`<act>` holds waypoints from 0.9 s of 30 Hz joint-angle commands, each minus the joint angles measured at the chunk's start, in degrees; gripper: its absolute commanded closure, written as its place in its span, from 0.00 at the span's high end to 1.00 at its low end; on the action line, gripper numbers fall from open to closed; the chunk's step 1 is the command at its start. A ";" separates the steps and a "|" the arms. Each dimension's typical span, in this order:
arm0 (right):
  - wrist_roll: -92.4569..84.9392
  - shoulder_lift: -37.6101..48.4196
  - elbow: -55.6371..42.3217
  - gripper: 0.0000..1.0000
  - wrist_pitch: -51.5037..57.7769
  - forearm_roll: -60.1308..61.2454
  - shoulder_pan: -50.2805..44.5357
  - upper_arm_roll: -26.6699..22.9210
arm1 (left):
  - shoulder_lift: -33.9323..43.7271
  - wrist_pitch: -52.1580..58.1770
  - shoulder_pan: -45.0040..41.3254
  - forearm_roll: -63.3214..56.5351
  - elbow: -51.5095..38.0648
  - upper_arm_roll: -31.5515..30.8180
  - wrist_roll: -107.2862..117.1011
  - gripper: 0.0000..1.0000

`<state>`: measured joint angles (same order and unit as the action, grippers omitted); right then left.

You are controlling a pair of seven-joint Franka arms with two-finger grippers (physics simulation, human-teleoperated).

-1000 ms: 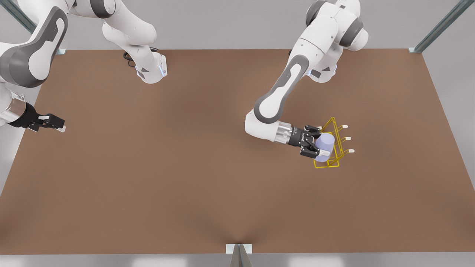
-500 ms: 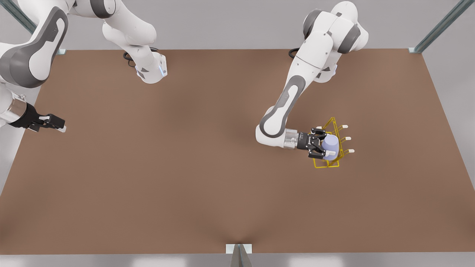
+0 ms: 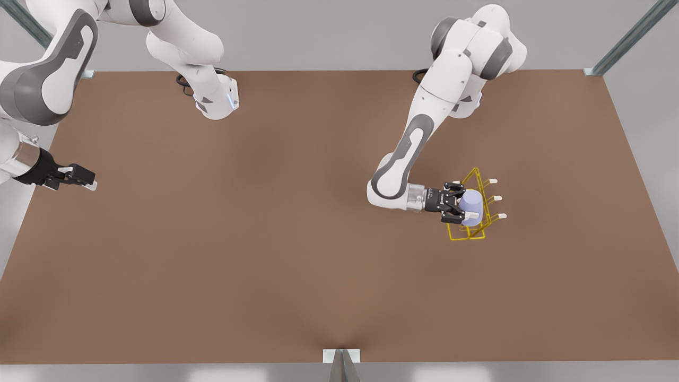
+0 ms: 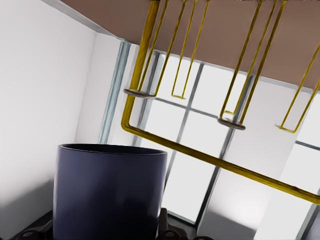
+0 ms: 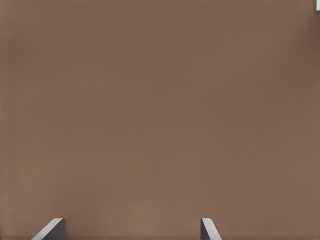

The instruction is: Place the cup on the cup holder

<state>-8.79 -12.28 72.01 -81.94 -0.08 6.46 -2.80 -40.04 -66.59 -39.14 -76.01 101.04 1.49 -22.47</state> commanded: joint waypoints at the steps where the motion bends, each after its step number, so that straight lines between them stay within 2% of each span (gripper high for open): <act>1: 0.00 0.07 -0.03 1.00 -0.06 0.17 0.04 -0.01 | -0.74 0.23 0.03 0.16 -0.05 0.00 7.00 0.75; 7: 0.00 0.07 -0.03 1.00 0.03 0.17 -0.04 -0.01 | -1.45 0.41 -0.15 0.16 0.12 0.00 8.23 0.76; 8: 0.00 0.07 -0.03 1.00 -0.06 0.17 -0.04 -0.01 | -1.53 0.41 -0.15 0.16 0.47 0.00 8.23 0.94; 9: 0.00 0.07 -0.03 1.00 -0.06 0.17 -0.13 0.08 | -1.53 0.41 -0.23 0.16 0.56 0.00 8.14 1.00; 14: 0.00 0.07 -0.03 1.00 -0.06 0.17 -0.04 0.08 | -1.62 0.41 -0.23 0.16 0.47 0.00 8.32 1.00; 18: 0.00 0.07 -0.03 1.00 -0.06 0.17 -0.04 -0.01 | 4.44 0.50 -0.15 2.35 -3.04 -0.52 7.44 1.00; 21: 0.00 0.07 -0.03 1.00 -0.06 0.17 -0.04 -0.01 | 12.08 0.50 -0.06 6.31 -4.80 -1.14 7.27 1.00; 25: 0.00 0.07 -0.03 1.00 -0.06 0.17 -0.13 0.08 | 13.23 -4.07 1.00 31.26 -21.40 0.18 6.74 1.00; 27: 0.00 0.07 -0.03 1.00 -0.06 0.17 -0.13 -0.01 | 13.06 -11.54 6.36 52.52 -28.53 3.07 9.54 1.00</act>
<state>-8.79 -12.30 72.01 -82.03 0.05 6.35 -2.75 -27.01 -70.77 -34.00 -41.96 74.75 3.98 -16.29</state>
